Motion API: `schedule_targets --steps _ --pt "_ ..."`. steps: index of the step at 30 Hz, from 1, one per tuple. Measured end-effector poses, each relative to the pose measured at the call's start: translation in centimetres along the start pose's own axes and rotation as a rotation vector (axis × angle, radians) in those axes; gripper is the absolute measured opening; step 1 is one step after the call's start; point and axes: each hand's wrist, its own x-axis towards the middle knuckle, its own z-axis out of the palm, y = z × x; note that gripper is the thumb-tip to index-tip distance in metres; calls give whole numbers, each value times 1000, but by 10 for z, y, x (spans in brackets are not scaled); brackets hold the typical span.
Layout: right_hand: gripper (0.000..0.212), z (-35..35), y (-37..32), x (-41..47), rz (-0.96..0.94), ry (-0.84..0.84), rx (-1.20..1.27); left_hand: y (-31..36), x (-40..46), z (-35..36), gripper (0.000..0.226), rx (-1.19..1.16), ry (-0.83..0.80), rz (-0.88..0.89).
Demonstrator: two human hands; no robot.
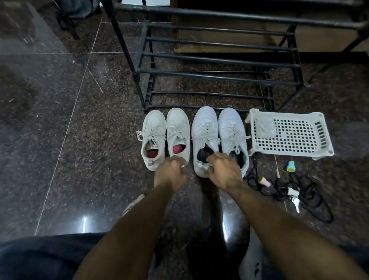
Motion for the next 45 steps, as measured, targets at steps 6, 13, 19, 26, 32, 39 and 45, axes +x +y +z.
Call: schedule_targets --steps 6,13,19,26,32,39,45 --pt "73 4 22 -6 -41 -266 -127 29 4 25 57 26 -254 85" --pt "29 5 4 4 -21 -155 -163 20 4 36 59 78 -309 134" --pt "21 13 -3 -31 7 -302 -52 27 -13 31 33 -46 -320 -65" --pt "19 27 -3 -73 49 -529 114 13 -56 56 14 -414 -409 -440" --pt "27 37 15 -93 378 -302 331 -2 -65 69 19 -555 -280 -605" --pt "20 51 -3 -93 338 -237 243 18 -53 64 28 -648 -183 -548" --pt "17 52 -3 -86 326 -225 177 30 -41 63 33 -369 -240 -459"
